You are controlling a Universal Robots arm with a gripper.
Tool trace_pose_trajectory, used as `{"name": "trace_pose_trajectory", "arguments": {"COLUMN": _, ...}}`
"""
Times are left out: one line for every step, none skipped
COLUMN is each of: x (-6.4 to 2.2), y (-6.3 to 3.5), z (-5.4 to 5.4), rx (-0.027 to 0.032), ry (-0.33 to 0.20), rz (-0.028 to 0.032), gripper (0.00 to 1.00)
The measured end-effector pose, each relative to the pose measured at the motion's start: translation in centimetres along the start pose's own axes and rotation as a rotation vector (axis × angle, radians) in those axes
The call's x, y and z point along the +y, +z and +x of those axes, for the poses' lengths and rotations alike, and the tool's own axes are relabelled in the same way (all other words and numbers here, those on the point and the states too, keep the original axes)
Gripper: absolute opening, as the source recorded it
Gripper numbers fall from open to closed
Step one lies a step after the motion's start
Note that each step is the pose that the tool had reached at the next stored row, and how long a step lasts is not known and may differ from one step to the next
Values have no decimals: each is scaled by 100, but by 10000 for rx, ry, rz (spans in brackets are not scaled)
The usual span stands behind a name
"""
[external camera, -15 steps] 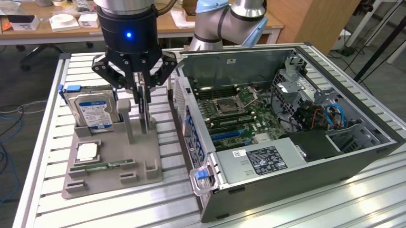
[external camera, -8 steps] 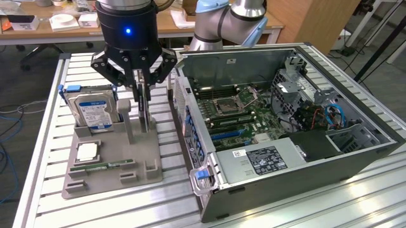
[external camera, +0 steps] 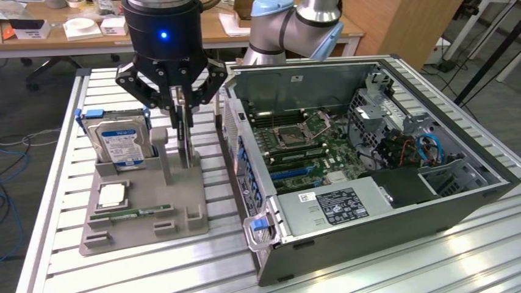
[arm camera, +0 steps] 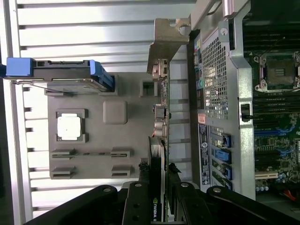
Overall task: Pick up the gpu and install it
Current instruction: 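Pick up the gpu and move the gpu toward the slot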
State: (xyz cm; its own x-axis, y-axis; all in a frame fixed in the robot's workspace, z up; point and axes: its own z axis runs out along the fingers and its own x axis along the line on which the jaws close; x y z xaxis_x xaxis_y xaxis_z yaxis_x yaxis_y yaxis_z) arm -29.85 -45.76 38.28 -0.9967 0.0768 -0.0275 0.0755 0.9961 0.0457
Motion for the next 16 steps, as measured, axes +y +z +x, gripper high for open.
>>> {"name": "trace_pose_trajectory", "arguments": {"x": 0, "y": -5, "z": 0, "rx": 0, "ry": 0, "rz": 0, "gripper": 26}}
{"name": "trace_pose_trajectory", "arguments": {"x": 0, "y": -10, "z": 0, "rx": 0, "ry": 0, "rz": 1, "gripper": 26}}
{"name": "trace_pose_trajectory", "arguments": {"x": 0, "y": -15, "z": -1, "rx": 1, "ry": 0, "rz": 1, "gripper": 26}}
{"name": "trace_pose_trajectory", "arguments": {"x": 1, "y": -20, "z": -1, "rx": 0, "ry": 0, "rz": 0, "gripper": 26}}
{"name": "trace_pose_trajectory", "arguments": {"x": 1, "y": -25, "z": -1, "rx": 0, "ry": 0, "rz": 1, "gripper": 26}}
{"name": "trace_pose_trajectory", "arguments": {"x": 1, "y": -31, "z": -1, "rx": 0, "ry": 0, "rz": 1, "gripper": 26}}
{"name": "trace_pose_trajectory", "arguments": {"x": 2, "y": -37, "z": -1, "rx": 0, "ry": 0, "rz": 1, "gripper": 26}}
{"name": "trace_pose_trajectory", "arguments": {"x": 2, "y": -43, "z": -1, "rx": 0, "ry": 0, "rz": 1, "gripper": 26}}
{"name": "trace_pose_trajectory", "arguments": {"x": 2, "y": -50, "z": -1, "rx": 0, "ry": 0, "rz": 1, "gripper": 26}}
{"name": "trace_pose_trajectory", "arguments": {"x": 2, "y": -57, "z": -2, "rx": 0, "ry": 0, "rz": 0, "gripper": 26}}
{"name": "trace_pose_trajectory", "arguments": {"x": 3, "y": -63, "z": -2, "rx": 0, "ry": 0, "rz": 0, "gripper": 26}}
{"name": "trace_pose_trajectory", "arguments": {"x": 3, "y": -70, "z": -2, "rx": 0, "ry": 0, "rz": 0, "gripper": 26}}
{"name": "trace_pose_trajectory", "arguments": {"x": 3, "y": -76, "z": -2, "rx": 0, "ry": 0, "rz": 0, "gripper": 26}}
{"name": "trace_pose_trajectory", "arguments": {"x": 4, "y": -84, "z": -2, "rx": 0, "ry": 0, "rz": 1, "gripper": 26}}
{"name": "trace_pose_trajectory", "arguments": {"x": 4, "y": -90, "z": -3, "rx": 0, "ry": -1, "rz": 1, "gripper": 26}}
{"name": "trace_pose_trajectory", "arguments": {"x": 4, "y": -97, "z": -3, "rx": 0, "ry": 0, "rz": 0, "gripper": 26}}
